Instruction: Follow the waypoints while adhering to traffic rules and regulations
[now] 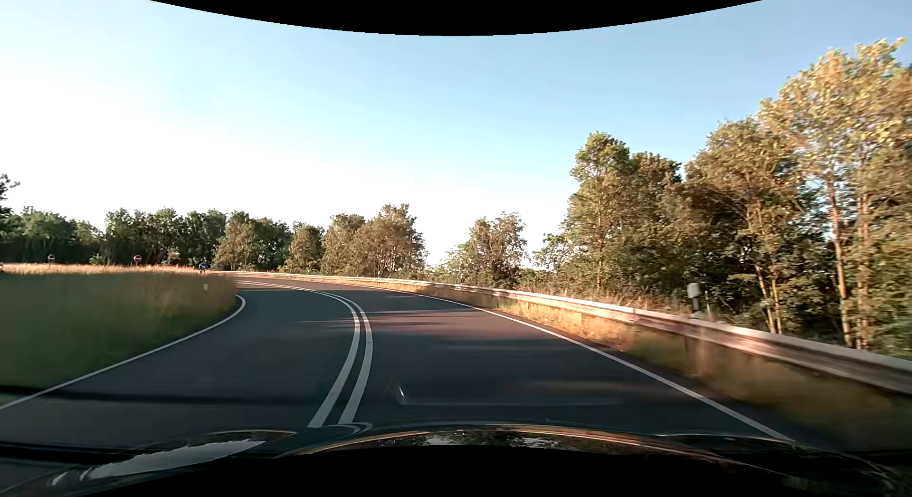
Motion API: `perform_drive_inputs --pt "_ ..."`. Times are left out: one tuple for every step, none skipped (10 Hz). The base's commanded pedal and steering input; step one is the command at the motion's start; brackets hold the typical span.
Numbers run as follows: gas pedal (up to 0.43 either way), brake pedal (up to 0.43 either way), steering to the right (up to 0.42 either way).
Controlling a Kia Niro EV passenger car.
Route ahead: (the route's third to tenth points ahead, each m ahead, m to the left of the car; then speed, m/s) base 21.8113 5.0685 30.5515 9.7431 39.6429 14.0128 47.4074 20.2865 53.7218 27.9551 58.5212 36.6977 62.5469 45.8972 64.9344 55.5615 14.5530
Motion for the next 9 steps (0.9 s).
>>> perform_drive_inputs --pt "0.22 0.0 -0.083" --pt "0.22 0.0 -0.083" --pt "0.22 0.0 -0.083" --pt "0.22 0.0 -0.085" --pt "0.22 0.0 -0.089" --pt "0.22 0.0 -0.093" --pt "0.22 0.0 -0.093" --pt "0.22 0.0 -0.093" --pt "0.22 0.0 -0.091"
